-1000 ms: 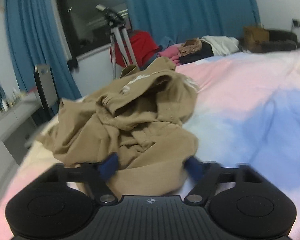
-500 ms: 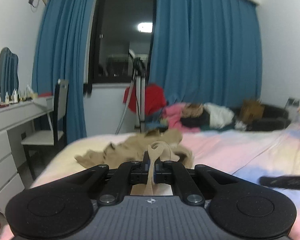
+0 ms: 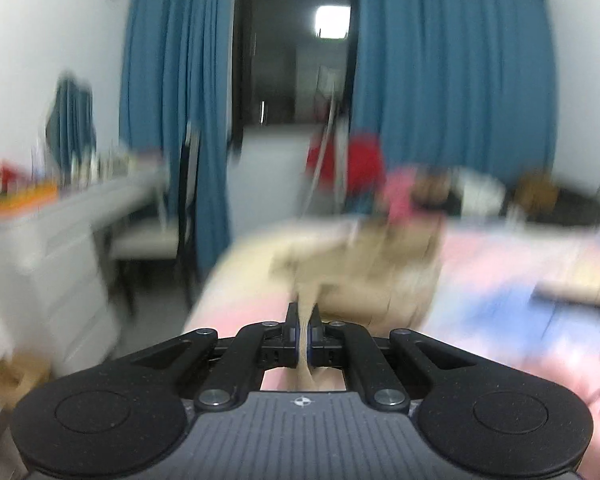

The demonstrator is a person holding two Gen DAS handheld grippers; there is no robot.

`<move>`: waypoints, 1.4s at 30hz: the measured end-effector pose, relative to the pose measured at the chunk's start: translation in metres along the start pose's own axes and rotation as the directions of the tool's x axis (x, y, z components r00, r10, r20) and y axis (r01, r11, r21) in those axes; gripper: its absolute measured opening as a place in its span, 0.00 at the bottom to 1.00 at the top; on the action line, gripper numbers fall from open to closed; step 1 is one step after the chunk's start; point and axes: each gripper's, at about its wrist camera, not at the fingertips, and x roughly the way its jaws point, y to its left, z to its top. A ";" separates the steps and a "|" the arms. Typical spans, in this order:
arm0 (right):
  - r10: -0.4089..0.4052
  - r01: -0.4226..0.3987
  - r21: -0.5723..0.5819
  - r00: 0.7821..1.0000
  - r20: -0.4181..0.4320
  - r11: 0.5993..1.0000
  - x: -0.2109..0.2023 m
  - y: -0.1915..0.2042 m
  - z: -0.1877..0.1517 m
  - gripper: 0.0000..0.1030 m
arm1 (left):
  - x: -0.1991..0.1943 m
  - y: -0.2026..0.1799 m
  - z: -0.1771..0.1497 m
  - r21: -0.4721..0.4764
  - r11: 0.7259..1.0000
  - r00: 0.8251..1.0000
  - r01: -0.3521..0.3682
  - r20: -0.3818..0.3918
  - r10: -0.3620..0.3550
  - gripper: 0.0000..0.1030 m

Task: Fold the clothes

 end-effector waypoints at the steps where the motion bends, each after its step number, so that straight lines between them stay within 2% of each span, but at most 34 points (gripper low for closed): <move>1: 0.006 -0.006 0.000 1.000 -0.014 1.000 0.002 0.002 -0.002 0.23 | 0.010 0.007 -0.007 0.005 1.000 0.998 -0.006 -0.066 0.007 0.03; 3: 0.018 -0.018 -0.001 0.999 -0.043 1.000 0.007 0.005 -0.005 0.23 | 0.026 0.014 -0.018 0.037 0.999 0.987 -0.014 -0.157 0.020 0.05; 5: 0.021 -0.021 0.005 0.998 -0.055 1.000 0.009 0.005 -0.006 0.23 | 0.028 0.017 -0.024 0.058 0.998 0.982 -0.015 -0.189 0.025 0.13; 7: 0.022 -0.022 0.010 0.998 -0.061 1.000 0.009 0.005 -0.007 0.23 | 0.025 0.010 -0.021 0.083 0.996 0.983 0.015 -0.186 0.001 0.30; 10: 0.024 -0.023 0.029 0.998 -0.064 0.999 0.008 0.003 -0.007 0.23 | 0.022 -0.011 -0.016 0.144 0.986 0.988 0.082 -0.141 -0.061 0.45; 12: 0.021 -0.018 0.045 0.998 -0.066 0.999 0.011 0.002 -0.007 0.23 | 0.037 -0.031 -0.009 0.204 0.974 0.990 0.097 -0.119 -0.074 0.51; 15: 0.021 -0.016 0.068 0.997 -0.075 0.998 0.016 -0.001 -0.005 0.23 | 0.074 -0.064 -0.001 0.295 0.949 0.989 0.113 -0.122 -0.080 0.51; 24: 0.047 -0.033 0.141 0.994 -0.097 0.990 0.027 -0.013 -0.008 0.23 | 0.162 -0.115 -0.014 0.392 0.918 0.997 0.062 -0.076 -0.034 0.51; 26: 0.053 -0.038 0.145 0.994 -0.100 0.989 0.034 -0.015 -0.009 0.23 | 0.181 -0.126 -0.017 0.412 0.910 0.998 0.050 -0.065 -0.025 0.47; 28: 0.053 -0.038 0.137 0.993 -0.106 0.990 0.042 -0.017 -0.010 0.23 | 0.200 -0.138 -0.020 0.432 0.901 0.998 0.038 -0.054 -0.016 0.13; 29: 0.064 -0.051 0.130 0.993 -0.098 0.990 0.042 -0.015 -0.010 0.23 | 0.210 -0.143 -0.022 0.442 0.896 0.999 0.031 -0.048 -0.011 0.05; 30: 0.079 -0.067 0.123 0.993 -0.087 0.990 0.041 -0.013 -0.011 0.23 | 0.220 -0.149 -0.024 0.452 0.891 0.999 0.025 -0.043 -0.007 0.05; 33: 0.121 -0.115 0.100 0.991 -0.056 0.988 0.038 -0.006 -0.011 0.23 | 0.193 -0.130 0.003 0.299 0.951 0.996 0.075 0.019 -0.084 0.05; 36: 0.165 -0.162 0.076 0.986 -0.026 0.984 0.035 0.000 -0.012 0.23 | 0.161 -0.111 0.029 0.130 0.982 0.984 0.140 0.089 -0.152 0.04; 39: 0.208 -0.208 0.050 0.978 0.003 0.977 0.031 0.006 -0.013 0.24 | 0.127 -0.102 0.042 0.040 0.969 0.959 0.244 0.137 -0.247 0.04; 42: 0.252 -0.253 0.023 0.967 0.031 0.967 0.028 0.013 -0.014 0.26 | 0.093 -0.102 0.047 0.039 0.948 0.927 0.316 0.199 -0.318 0.04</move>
